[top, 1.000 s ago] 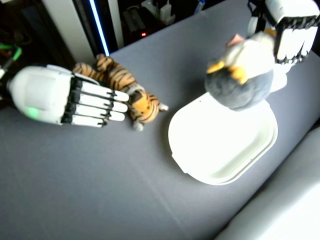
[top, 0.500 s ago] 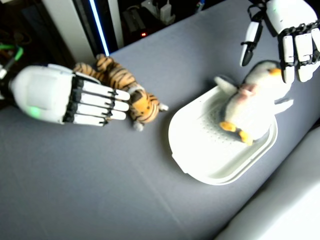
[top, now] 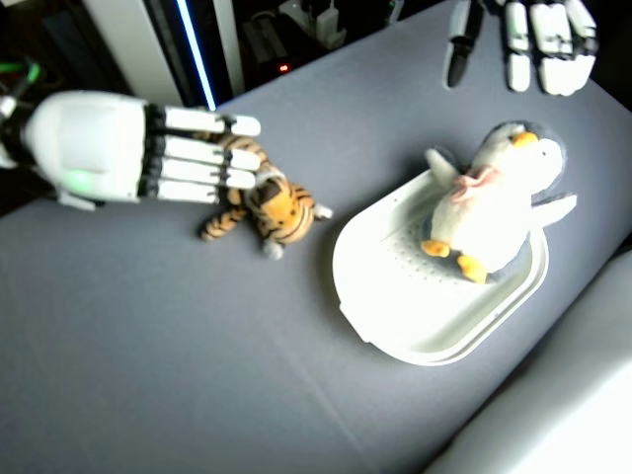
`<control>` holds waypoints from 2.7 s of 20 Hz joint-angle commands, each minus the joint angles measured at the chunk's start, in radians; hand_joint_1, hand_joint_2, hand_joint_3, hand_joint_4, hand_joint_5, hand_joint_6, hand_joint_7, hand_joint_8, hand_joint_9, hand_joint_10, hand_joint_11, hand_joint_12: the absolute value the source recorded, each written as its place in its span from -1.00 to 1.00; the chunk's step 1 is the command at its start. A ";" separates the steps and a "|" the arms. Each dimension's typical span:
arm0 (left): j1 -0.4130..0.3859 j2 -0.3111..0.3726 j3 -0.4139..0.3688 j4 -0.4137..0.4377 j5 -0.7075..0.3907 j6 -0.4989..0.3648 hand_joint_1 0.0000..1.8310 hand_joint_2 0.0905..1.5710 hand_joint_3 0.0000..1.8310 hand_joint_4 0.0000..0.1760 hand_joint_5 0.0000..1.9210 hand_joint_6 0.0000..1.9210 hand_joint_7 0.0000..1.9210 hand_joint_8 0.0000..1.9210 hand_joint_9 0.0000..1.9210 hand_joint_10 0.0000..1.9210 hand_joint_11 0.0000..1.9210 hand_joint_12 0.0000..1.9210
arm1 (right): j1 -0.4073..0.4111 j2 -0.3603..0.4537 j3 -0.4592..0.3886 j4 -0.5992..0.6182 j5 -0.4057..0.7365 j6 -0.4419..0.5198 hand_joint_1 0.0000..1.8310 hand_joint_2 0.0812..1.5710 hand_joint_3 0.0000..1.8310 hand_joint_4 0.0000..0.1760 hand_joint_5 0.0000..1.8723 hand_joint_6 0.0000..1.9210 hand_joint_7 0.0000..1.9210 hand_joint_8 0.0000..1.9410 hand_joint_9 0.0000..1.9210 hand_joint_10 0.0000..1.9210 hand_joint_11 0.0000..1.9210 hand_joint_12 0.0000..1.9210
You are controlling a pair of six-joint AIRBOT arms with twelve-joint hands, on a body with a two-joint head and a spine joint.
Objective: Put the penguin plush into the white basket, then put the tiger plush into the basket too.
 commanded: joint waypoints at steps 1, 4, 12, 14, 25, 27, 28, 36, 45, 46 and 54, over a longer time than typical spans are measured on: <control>0.003 0.019 -0.006 -0.014 -0.188 -0.005 -0.33 0.05 -1.00 0.87 -0.79 -1.00 -0.70 -0.99 -0.70 -0.99 -1.00 -0.24 | 0.020 0.005 -0.004 0.011 0.089 0.012 0.13 0.37 -1.00 0.55 -0.58 -1.00 -0.61 -0.99 -0.57 -0.99 -0.48 -0.93; 0.042 0.032 -0.024 -0.010 -0.245 -0.028 -0.26 0.03 -1.00 0.54 -0.78 -1.00 -0.68 -0.99 -0.68 -0.99 -1.00 -0.22 | 0.061 0.000 -0.008 -0.067 0.013 0.018 0.20 0.37 -1.00 0.37 -0.54 -0.99 -0.57 -0.99 -0.55 -0.99 -0.48 -0.94; 0.078 0.028 -0.024 -0.021 -0.260 -0.063 -0.15 0.04 -1.00 0.28 -0.74 -1.00 -0.64 -1.00 -0.65 -0.99 -1.00 -0.17 | 0.233 -0.080 0.062 -0.290 -0.330 0.039 0.19 0.35 -1.00 0.28 -0.58 -0.99 -0.61 -1.00 -0.62 -0.99 -0.56 -0.98; 0.081 0.026 -0.024 -0.021 -0.262 -0.069 -0.11 0.04 -1.00 0.01 -0.72 -1.00 -0.63 -0.99 -0.63 -0.99 -1.00 -0.14 | 0.259 -0.096 0.079 -0.325 -0.389 0.039 0.26 0.33 -1.00 0.18 -0.54 -0.98 -0.62 -0.99 -0.63 -0.99 -0.55 -0.98; 0.097 0.023 -0.024 -0.023 -0.276 -0.093 -0.07 0.03 -1.00 0.12 -0.64 -0.99 -0.60 -1.00 -0.62 -0.99 -0.97 -0.13 | 0.341 -0.147 0.136 -0.345 -0.485 0.009 0.26 0.63 -1.00 -1.00 -0.22 0.49 -0.42 0.58 -0.46 0.36 -0.49 0.39; 0.106 0.023 -0.024 -0.025 -0.286 -0.102 -0.07 0.03 -1.00 0.31 -0.66 -1.00 -0.60 -1.00 -0.62 -1.00 -0.98 -0.14 | 0.372 -0.133 0.129 -0.322 -0.425 -0.001 0.25 0.60 -1.00 -1.00 -0.17 0.43 -0.34 0.49 -0.40 0.32 -0.42 0.45; 0.109 0.023 -0.024 -0.025 -0.290 -0.105 -0.07 0.03 -1.00 0.39 -0.67 -1.00 -0.61 -1.00 -0.63 -1.00 -1.00 -0.15 | 0.382 -0.118 0.121 -0.296 -0.390 -0.018 0.29 0.53 -1.00 -1.00 -0.06 0.26 -0.30 0.43 -0.34 0.28 -0.38 0.49; 0.120 0.022 -0.025 -0.021 -0.318 -0.131 -0.03 0.02 -1.00 -0.19 -0.68 -1.00 -0.66 -1.00 -0.68 -1.00 -0.93 -0.25 | 0.445 -0.088 0.142 -0.034 -0.095 -0.107 0.48 0.47 -1.00 -1.00 0.00 0.10 -0.24 0.52 -0.17 0.28 -0.32 0.43; 0.126 0.004 -0.018 -0.022 -0.317 -0.133 -0.11 0.04 -1.00 -0.26 -0.71 -1.00 -0.65 -0.99 -0.65 -0.98 -0.91 -0.06 | 0.679 -0.262 0.320 0.027 -0.274 -0.171 0.49 0.34 -1.00 -1.00 0.28 -0.48 0.01 0.09 -0.05 0.17 -0.33 0.17; 0.126 0.001 -0.016 -0.022 -0.315 -0.136 -0.10 0.03 -1.00 -0.33 -0.71 -1.00 -0.65 -1.00 -0.64 -0.99 -0.94 -0.01 | 0.708 -0.285 0.349 0.018 -0.319 -0.171 0.39 0.35 -1.00 -1.00 0.32 -0.49 -0.07 0.25 -0.13 0.14 -0.35 0.43; 0.126 -0.012 -0.009 -0.012 -0.307 -0.151 -0.12 0.04 -1.00 -0.26 -0.74 -1.00 -0.67 -0.99 -0.66 -0.99 -0.96 -0.03 | 0.834 -0.383 0.471 -0.066 -0.574 -0.175 -0.25 0.20 -0.99 0.99 -0.99 -1.00 -0.98 -1.00 -0.99 -1.00 -1.00 -0.97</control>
